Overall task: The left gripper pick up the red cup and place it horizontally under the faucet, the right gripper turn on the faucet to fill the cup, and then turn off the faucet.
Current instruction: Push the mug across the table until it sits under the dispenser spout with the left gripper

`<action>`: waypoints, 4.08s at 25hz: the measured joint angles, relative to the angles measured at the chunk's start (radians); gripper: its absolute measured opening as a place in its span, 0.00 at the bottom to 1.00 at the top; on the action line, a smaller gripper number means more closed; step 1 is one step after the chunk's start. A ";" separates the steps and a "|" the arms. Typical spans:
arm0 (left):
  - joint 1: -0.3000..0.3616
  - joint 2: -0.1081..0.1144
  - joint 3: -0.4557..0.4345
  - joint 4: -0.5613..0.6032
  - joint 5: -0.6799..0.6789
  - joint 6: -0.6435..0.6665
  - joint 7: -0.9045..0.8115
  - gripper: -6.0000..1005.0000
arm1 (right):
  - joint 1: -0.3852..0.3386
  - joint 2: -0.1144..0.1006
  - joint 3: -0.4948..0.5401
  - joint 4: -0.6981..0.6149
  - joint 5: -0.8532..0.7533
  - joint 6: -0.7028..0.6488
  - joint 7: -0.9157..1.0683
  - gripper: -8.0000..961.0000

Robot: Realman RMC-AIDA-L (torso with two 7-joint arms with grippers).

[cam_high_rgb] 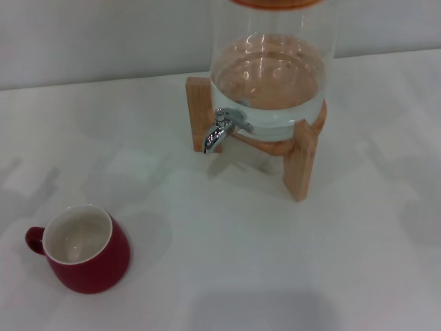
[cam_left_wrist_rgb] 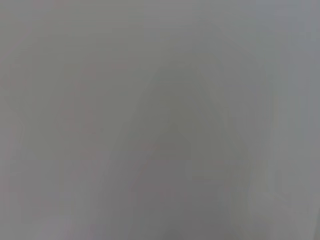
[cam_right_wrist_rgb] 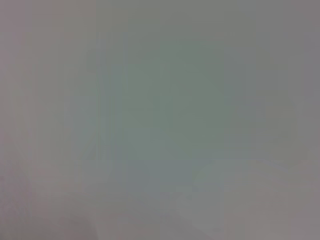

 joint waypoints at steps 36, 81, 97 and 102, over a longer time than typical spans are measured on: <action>0.117 -0.011 0.008 0.096 0.169 -0.014 0.012 0.87 | 0.031 -0.005 0.014 -0.002 -0.005 -0.038 0.000 0.75; 0.240 -0.006 0.077 -0.067 0.110 0.020 0.372 0.85 | 0.033 -0.010 0.043 -0.002 0.000 -0.054 0.000 0.75; 0.202 -0.005 0.080 -0.115 0.124 0.099 0.376 0.85 | 0.032 -0.008 0.055 -0.001 0.000 -0.041 0.000 0.75; 0.177 -0.005 0.078 -0.129 0.152 0.114 0.376 0.84 | 0.032 -0.007 0.056 -0.002 0.000 -0.040 0.000 0.75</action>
